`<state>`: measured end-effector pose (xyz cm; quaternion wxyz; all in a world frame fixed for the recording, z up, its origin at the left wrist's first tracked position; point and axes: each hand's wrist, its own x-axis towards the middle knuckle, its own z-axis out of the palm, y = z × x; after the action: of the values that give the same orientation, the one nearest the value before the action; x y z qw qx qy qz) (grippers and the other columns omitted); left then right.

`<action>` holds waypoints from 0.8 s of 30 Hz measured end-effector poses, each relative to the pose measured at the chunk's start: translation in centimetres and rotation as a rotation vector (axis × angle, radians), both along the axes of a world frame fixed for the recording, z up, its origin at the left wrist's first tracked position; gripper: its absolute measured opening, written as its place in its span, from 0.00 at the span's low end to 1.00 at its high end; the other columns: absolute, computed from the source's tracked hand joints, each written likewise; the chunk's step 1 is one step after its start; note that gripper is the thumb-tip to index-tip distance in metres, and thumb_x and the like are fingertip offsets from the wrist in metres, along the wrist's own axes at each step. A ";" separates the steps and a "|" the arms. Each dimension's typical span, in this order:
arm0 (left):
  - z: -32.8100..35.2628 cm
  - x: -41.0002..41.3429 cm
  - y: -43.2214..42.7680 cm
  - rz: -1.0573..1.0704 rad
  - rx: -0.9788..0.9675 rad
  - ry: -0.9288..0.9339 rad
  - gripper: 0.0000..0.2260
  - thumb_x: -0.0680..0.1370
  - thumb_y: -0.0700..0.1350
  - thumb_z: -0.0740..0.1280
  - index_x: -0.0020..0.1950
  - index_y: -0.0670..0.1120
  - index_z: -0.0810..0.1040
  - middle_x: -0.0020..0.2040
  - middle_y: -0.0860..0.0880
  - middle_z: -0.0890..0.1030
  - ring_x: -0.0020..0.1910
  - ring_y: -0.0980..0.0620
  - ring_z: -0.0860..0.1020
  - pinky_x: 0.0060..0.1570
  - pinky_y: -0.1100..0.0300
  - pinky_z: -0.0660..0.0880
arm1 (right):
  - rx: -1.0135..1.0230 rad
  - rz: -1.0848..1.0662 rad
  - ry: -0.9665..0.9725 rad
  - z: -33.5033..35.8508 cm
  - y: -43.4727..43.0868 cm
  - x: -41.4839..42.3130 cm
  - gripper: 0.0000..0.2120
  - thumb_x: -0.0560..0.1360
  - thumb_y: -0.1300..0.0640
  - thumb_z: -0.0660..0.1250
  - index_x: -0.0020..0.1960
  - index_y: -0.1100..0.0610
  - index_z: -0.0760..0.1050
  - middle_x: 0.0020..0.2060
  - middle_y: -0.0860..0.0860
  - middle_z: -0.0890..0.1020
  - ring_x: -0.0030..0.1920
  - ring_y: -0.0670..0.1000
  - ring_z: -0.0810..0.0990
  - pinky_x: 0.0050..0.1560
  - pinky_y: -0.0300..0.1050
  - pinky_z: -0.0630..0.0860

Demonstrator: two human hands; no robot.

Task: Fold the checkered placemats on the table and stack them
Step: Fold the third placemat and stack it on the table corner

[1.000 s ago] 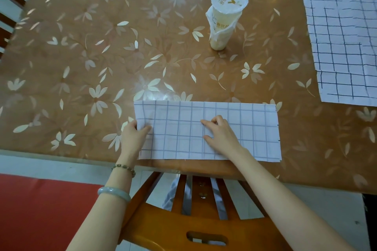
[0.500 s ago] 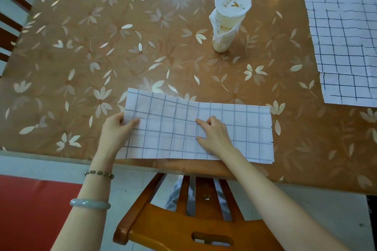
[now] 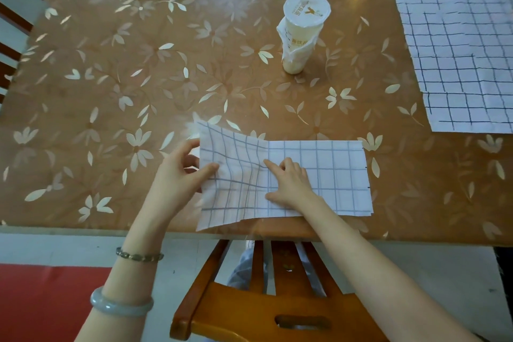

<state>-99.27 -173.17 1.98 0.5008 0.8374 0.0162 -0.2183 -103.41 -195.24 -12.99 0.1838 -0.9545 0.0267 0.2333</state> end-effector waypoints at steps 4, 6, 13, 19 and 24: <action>1.1 -0.3 -2.9 -0.054 -0.068 -0.007 0.18 0.75 0.40 0.69 0.61 0.56 0.71 0.46 0.42 0.81 0.41 0.50 0.82 0.36 0.60 0.81 | 0.020 -0.042 0.004 0.1 0.0 -0.1 0.41 0.68 0.43 0.70 0.74 0.44 0.54 0.54 0.51 0.66 0.55 0.53 0.67 0.59 0.47 0.64; 1.0 -0.5 -4.3 -0.103 -0.050 -0.044 0.19 0.75 0.40 0.70 0.62 0.56 0.71 0.44 0.44 0.80 0.38 0.52 0.82 0.36 0.58 0.81 | 0.042 -0.059 -0.005 0.2 0.0 -0.1 0.41 0.67 0.42 0.71 0.73 0.43 0.55 0.54 0.51 0.66 0.55 0.54 0.68 0.59 0.49 0.64; 0.6 -1.6 -10.2 -0.193 -0.102 -0.056 0.21 0.75 0.40 0.70 0.63 0.56 0.69 0.40 0.47 0.78 0.33 0.53 0.80 0.37 0.58 0.80 | 0.114 -0.097 0.040 0.3 -0.4 0.6 0.28 0.72 0.44 0.62 0.69 0.51 0.61 0.52 0.54 0.69 0.54 0.60 0.72 0.57 0.53 0.69; -0.3 -2.8 -14.9 -0.194 -0.080 -0.051 0.21 0.76 0.40 0.67 0.68 0.53 0.69 0.41 0.48 0.78 0.31 0.56 0.80 0.37 0.64 0.78 | 0.678 -0.577 0.031 1.8 -6.6 -1.0 0.19 0.75 0.56 0.64 0.65 0.51 0.71 0.49 0.50 0.77 0.46 0.47 0.78 0.45 0.45 0.77; -3.1 -4.4 -19.5 -0.273 0.020 -0.083 0.23 0.77 0.44 0.65 0.71 0.51 0.66 0.37 0.51 0.80 0.35 0.55 0.80 0.43 0.61 0.77 | 0.710 -0.778 -0.118 3.5 -13.6 -5.0 0.14 0.78 0.60 0.62 0.62 0.54 0.74 0.49 0.48 0.77 0.49 0.45 0.75 0.47 0.32 0.70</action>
<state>-103.63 -192.69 -1.14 0.4582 0.8451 -0.1164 -0.2496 -108.36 -208.81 -9.47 0.5700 -0.7644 0.2880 0.0886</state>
